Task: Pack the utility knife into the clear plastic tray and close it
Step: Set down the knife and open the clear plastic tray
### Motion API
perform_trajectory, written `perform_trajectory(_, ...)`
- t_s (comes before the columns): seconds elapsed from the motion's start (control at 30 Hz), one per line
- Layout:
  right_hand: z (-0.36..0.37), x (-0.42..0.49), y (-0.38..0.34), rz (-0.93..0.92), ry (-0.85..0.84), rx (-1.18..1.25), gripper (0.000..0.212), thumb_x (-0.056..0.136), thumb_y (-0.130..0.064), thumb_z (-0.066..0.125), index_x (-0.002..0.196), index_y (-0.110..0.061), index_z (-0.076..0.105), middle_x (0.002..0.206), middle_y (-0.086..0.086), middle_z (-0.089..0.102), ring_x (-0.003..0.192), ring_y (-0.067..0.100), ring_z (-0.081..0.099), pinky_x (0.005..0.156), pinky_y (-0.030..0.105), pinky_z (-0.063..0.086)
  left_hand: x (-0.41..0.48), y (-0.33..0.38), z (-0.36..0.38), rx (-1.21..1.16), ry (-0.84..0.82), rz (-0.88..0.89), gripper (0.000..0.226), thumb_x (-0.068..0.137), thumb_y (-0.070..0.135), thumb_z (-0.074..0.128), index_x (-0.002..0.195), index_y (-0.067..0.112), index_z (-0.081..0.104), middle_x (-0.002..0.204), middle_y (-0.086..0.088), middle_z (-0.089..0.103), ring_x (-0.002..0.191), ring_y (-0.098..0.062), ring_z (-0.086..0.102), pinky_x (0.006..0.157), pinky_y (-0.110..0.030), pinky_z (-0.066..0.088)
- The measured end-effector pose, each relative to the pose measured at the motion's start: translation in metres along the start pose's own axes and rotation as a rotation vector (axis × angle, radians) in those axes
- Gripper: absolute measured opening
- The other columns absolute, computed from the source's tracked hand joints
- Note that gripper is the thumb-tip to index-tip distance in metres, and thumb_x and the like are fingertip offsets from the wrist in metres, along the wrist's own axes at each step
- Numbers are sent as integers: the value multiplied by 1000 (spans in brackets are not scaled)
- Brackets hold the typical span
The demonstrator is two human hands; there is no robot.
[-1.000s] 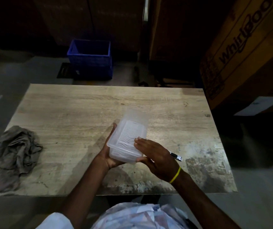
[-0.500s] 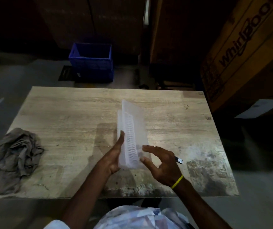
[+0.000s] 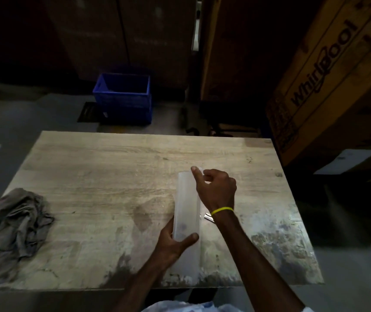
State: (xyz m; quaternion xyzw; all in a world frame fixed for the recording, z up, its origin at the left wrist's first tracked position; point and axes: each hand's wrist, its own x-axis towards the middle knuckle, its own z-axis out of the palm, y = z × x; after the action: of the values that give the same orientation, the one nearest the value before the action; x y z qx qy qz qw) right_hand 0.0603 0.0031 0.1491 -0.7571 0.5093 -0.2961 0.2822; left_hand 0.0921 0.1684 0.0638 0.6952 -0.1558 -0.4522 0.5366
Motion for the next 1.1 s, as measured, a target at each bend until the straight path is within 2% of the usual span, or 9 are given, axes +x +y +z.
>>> perform_trajectory(0.13,6,6,-1,-35,2,-52,59,86,-59,58,55,-10,68,50,7,64,55,33,64,59,32,50,-1,-2,-6,48,19,38,92,52,52,90,133,30,53,118,9,69,96,2,69,76,-18,57)
perform_trajectory(0.27,7,12,-8,-7,-39,-31,60,90,-45,61,42,-13,45,40,7,45,53,38,58,60,31,43,2,-5,-9,41,36,61,102,44,63,90,133,25,58,118,4,71,102,-9,69,82,-26,60)
perform_trajectory(0.37,9,11,-10,26,-58,8,60,89,-48,62,43,-14,45,41,5,47,56,37,59,63,32,45,5,-5,-13,21,37,40,98,39,68,88,124,28,61,112,4,73,99,-12,70,78,-25,60)
perform_trajectory(0.47,13,5,-8,54,-120,92,53,85,-59,62,59,-13,68,55,2,68,61,22,68,68,35,56,6,-4,-11,-82,67,15,86,36,68,89,108,27,67,103,2,76,89,-12,74,71,-24,59)
perform_trajectory(0.53,13,-7,-7,97,-258,215,39,81,-57,71,85,-19,79,81,-4,78,80,11,73,80,37,59,8,-3,-10,-186,94,-35,78,40,60,88,105,22,69,97,-2,78,85,-12,75,71,-27,60)
perform_trajectory(0.67,9,-53,11,113,-463,206,63,78,-61,72,130,-26,64,135,-5,63,123,11,57,106,36,47,12,3,-14,-277,52,-97,77,53,65,84,113,19,70,109,-9,77,101,-27,73,92,-47,57)
perform_trajectory(0.77,7,-85,31,167,-506,178,78,76,-75,60,142,-33,51,149,-3,50,138,12,43,116,37,36,14,10,-15,-310,27,-152,62,79,67,62,121,22,66,118,-12,74,107,-28,71,97,-51,54)
perform_trajectory(0.9,4,-106,44,213,-565,150,104,63,-92,52,152,-42,30,161,-5,32,148,12,28,120,40,30,13,11,-10,-413,-27,-300,67,86,74,41,118,21,68,109,-12,77,101,-29,73,94,-47,56)
perform_trajectory(1.1,1,-110,40,204,-525,79,103,63,-89,51,153,-46,24,162,-3,32,148,15,28,119,36,29,19,5,-9,-596,-111,-412,76,84,75,48,131,17,64,125,-19,70,116,-37,66,107,-55,46)
